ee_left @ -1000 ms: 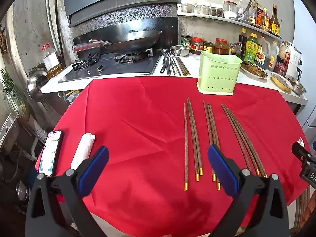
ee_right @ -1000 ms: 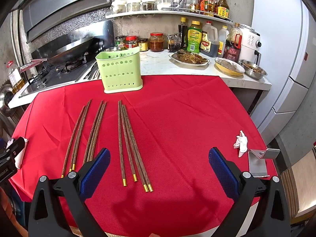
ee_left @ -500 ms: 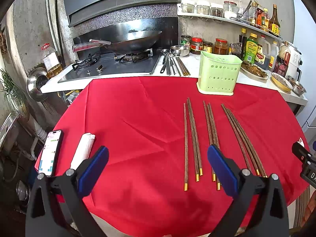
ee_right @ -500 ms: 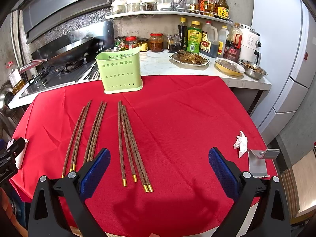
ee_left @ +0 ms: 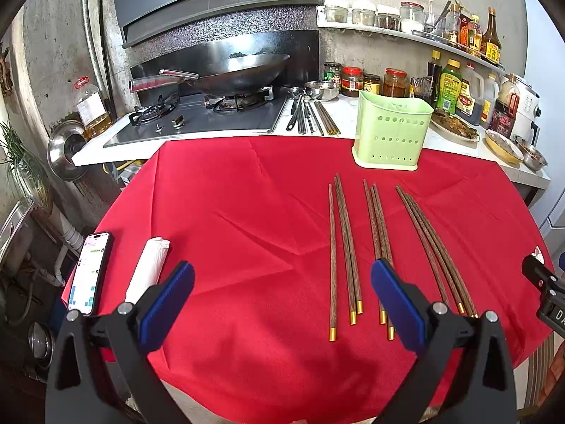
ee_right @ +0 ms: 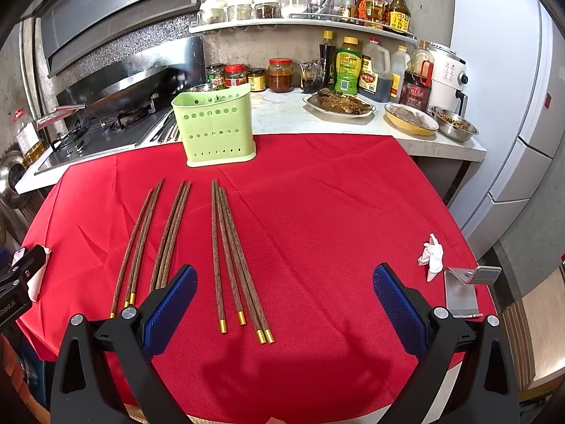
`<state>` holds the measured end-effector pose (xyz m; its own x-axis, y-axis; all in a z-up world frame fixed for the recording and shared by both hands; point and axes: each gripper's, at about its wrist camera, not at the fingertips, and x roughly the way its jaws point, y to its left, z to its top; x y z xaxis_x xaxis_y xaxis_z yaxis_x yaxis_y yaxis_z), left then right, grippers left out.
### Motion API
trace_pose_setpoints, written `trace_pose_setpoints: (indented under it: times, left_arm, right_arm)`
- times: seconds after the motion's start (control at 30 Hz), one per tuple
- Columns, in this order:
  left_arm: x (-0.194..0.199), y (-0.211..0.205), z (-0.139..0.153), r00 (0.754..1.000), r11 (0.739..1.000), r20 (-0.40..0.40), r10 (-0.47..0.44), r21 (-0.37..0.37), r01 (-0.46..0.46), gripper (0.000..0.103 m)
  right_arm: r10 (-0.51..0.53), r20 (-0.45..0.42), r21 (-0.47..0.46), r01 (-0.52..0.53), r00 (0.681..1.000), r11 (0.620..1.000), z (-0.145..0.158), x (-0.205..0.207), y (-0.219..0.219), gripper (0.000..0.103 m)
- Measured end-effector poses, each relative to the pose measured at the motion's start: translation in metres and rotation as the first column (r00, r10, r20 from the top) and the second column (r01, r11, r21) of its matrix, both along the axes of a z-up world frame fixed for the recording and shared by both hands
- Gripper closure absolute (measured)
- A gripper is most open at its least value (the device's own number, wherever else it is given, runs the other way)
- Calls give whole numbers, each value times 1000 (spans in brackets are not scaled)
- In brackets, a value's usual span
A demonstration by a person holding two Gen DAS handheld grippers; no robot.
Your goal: Organize utensils
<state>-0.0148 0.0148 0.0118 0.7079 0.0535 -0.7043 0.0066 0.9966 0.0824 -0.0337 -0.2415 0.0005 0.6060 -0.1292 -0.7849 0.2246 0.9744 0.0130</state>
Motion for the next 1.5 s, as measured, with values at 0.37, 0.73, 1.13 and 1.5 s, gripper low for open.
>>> trace_pose_setpoints:
  times: [0.37, 0.73, 1.13, 1.5]
  left_arm:
    - [0, 1, 0, 1000, 1000, -2, -1, 0, 1, 6]
    - [3, 1, -5, 1000, 1000, -18, 4, 0, -4, 6]
    - [14, -3, -16, 999, 1000, -37, -2, 13, 2, 6]
    - [35, -13, -49, 993, 997, -104, -62, 38, 66, 6]
  right_arm:
    - [1, -1, 2, -1, 1000, 1000, -1, 0, 0, 5]
    - [6, -10, 6, -6, 1000, 1000, -2, 3, -2, 5]
    - [63, 0, 36, -63, 998, 997, -15, 7, -5, 5]
    - [93, -31, 67, -91, 995, 994, -43, 18, -12, 5]
